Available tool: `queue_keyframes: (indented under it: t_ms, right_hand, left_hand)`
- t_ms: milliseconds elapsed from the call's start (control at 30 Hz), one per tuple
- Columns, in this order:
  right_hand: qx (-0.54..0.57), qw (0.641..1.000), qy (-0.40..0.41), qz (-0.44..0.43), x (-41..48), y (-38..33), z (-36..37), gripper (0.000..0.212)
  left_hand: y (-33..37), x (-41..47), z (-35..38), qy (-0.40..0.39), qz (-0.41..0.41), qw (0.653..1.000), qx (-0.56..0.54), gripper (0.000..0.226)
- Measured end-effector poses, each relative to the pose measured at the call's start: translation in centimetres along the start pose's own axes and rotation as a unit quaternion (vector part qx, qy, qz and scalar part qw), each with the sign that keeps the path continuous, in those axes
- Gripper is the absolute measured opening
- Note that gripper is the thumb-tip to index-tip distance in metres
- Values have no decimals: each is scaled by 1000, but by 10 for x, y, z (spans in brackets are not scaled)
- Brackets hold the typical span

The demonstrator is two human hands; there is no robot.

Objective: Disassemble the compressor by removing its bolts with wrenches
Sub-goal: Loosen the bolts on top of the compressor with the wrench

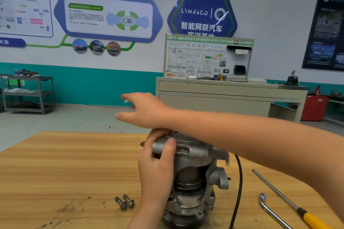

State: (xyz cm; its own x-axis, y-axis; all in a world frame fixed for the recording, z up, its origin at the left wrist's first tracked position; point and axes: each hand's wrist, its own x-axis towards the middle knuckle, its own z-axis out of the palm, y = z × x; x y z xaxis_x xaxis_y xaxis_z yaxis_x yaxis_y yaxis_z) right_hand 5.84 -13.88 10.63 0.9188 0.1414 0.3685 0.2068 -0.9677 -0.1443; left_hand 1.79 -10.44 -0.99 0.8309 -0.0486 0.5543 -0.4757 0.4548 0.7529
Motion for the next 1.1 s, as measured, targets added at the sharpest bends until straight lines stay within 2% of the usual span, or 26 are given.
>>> queue_keyframes:
  t_ms: [67,133,200,267,367,433,533,633,733,833,867,933,1000,1100]
  right_hand:
    - [91,990,81,-65,-46,-24,-6,32]
    - [140,979,124,-82,-99,-23,-20,35]
    - [180,965,176,-69,-153,-3,-36,28]
    - [210,941,265,18,-192,31,-47,13]
    - [146,904,361,174,-205,98,-54,20]
    - [60,906,339,247,-183,140,-59,25]
    - [-32,914,198,354,-123,181,-59,37]
    - [-80,905,85,410,-52,178,-55,34]
    - [-125,930,-43,344,0,134,-42,27]
    - [-176,957,-118,200,17,67,-17,43]
    - [-172,966,-104,163,16,46,-8,45]
    - [-113,990,-18,87,-1,6,4,34]
    - [24,997,70,22,-37,-22,2,38]
    - [260,947,188,-32,-111,-24,-13,40]
  left_hand:
    - [-4,1,-1,10,3,1000,19,17]
    - [-6,1,-2,-6,-2,999,46,15]
    - [-7,0,-1,-10,-9,1000,24,22]
    - [-6,-1,0,-2,-3,1000,2,31]
    - [-5,-2,0,-13,0,1000,-6,35]
    - [-5,-1,1,-17,-2,1000,-16,34]
    - [-6,-1,1,-11,-6,1000,-23,35]
    - [-4,-2,0,-4,-12,1000,-16,34]
    - [1,-1,-1,-12,-11,1000,-2,34]
    - [0,-1,-1,-12,-12,1000,2,36]
    - [0,-2,-1,-8,-15,1000,1,32]
    - [3,-2,-1,3,-18,1000,2,18]
    - [6,-2,-1,13,-19,1000,13,10]
    - [5,-2,-1,-1,-18,999,44,18]
